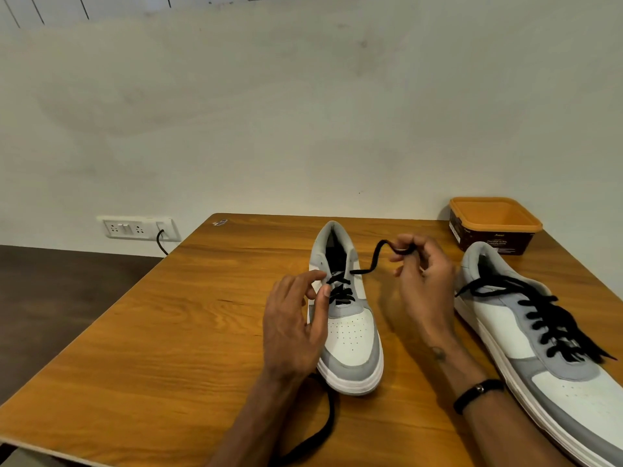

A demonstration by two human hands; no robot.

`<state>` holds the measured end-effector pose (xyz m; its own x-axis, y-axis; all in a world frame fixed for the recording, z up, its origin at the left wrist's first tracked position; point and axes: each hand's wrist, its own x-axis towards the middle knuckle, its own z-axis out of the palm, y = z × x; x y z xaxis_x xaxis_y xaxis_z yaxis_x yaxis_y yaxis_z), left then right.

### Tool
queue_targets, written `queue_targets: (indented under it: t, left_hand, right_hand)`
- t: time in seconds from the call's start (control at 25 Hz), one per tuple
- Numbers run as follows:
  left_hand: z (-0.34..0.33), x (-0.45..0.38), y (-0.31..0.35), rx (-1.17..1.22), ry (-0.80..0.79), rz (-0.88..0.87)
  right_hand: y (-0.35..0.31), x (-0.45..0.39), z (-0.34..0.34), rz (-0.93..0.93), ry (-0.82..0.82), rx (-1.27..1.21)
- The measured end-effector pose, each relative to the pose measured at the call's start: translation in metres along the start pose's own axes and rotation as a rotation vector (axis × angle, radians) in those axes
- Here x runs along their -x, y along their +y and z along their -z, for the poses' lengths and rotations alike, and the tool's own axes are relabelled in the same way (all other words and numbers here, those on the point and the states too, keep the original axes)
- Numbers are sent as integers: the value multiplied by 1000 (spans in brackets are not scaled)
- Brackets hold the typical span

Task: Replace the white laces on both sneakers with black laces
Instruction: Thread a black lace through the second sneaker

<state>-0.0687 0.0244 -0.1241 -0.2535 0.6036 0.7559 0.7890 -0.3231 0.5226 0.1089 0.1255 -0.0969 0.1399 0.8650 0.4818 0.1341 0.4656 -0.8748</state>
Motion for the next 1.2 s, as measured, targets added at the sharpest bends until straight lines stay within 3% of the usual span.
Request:
queue_targets:
  t: [0.12, 0.28, 0.4, 0.64, 0.8, 0.92, 1.08, 1.2]
  left_hand:
    - [0, 0, 1, -5, 15, -16]
    - [1, 1, 5, 104, 29, 18]
    - [1, 2, 13, 225, -55, 77]
    - [7, -8, 6, 753, -199, 559]
    - [16, -13, -4, 1148, -217, 670]
    - [18, -16, -7, 1267, -214, 713]
    - [13, -14, 2, 937, -248, 695]
    - [8, -10, 0, 782, -140, 665]
  right_hand:
    - [-10, 9, 1, 178, -4, 65]
    - [-21, 32, -18, 518, -162, 241]
    - [-20, 46, -33, 559, -315, 181]
    - [-30, 56, -38, 704, -399, 238]
    - [-31, 60, -37, 788, -479, 299]
    - [-33, 58, -38, 652, -361, 288]
    - [-34, 46, -34, 382, -337, 178]
    - [-37, 43, -31, 154, -430, 18]
